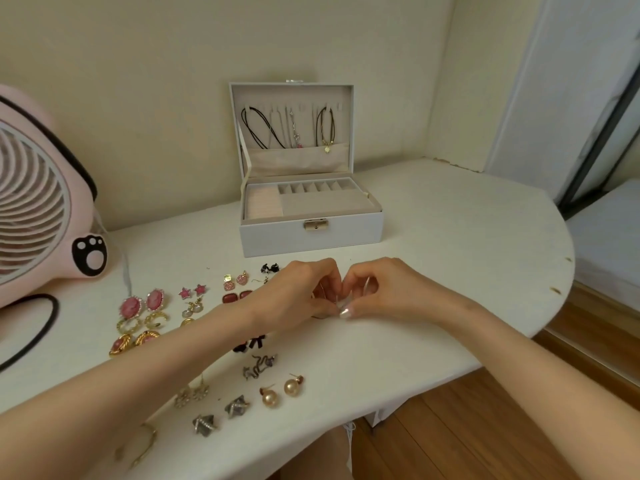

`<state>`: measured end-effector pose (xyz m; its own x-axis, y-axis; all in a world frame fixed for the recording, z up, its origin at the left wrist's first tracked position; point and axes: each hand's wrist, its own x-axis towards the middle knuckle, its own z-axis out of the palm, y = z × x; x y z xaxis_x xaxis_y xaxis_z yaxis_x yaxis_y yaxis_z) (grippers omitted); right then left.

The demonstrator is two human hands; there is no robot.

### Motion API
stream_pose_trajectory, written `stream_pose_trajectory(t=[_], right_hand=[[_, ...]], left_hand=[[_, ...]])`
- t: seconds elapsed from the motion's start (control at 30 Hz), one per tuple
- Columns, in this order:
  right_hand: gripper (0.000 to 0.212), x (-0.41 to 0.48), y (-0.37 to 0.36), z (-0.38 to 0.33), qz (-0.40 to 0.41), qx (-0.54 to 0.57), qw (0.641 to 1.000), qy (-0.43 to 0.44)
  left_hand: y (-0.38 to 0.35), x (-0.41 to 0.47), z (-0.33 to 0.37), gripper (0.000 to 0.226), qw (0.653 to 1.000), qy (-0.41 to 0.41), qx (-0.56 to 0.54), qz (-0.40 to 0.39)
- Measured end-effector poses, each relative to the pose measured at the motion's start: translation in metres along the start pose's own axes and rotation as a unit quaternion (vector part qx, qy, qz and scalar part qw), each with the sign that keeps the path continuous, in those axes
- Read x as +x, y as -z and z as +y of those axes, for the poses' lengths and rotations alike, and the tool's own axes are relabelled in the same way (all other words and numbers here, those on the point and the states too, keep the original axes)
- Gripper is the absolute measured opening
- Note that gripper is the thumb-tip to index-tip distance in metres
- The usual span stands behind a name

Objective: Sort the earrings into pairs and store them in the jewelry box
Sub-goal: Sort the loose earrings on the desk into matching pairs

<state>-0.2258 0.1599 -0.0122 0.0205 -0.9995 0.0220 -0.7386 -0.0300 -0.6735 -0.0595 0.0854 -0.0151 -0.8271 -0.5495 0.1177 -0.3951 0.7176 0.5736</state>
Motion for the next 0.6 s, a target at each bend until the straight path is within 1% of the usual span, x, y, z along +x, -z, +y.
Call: stream_pose_trajectory(t=[0.13,0.27,0.37,0.47,0.6], right_hand=[[0.009,0.002,-0.002,0.001,0.01,-0.03,0.999,0.013],[0.004,-0.001,0.009,-0.001,0.034,0.026,0.999,-0.019],[0.006,-0.002,0.015,-0.001,0.063,0.078,0.995,-0.026],[0.012,0.001,0.016,-0.002,0.085,0.069,0.994,-0.014],[0.013,0.003,0.012,-0.003,0.082,0.091,0.993,0.004]], left_hand=[[0.002,-0.002,-0.002,0.016,1.0,-0.002,0.021,-0.006],[0.008,-0.002,-0.004,0.01,0.999,-0.011,0.034,0.019],[0.016,0.0,-0.002,0.009,0.999,-0.007,0.026,0.04],[0.022,-0.001,0.002,0.008,0.999,-0.01,0.011,0.047],[0.025,-0.004,0.003,0.012,0.999,-0.008,0.02,0.036]])
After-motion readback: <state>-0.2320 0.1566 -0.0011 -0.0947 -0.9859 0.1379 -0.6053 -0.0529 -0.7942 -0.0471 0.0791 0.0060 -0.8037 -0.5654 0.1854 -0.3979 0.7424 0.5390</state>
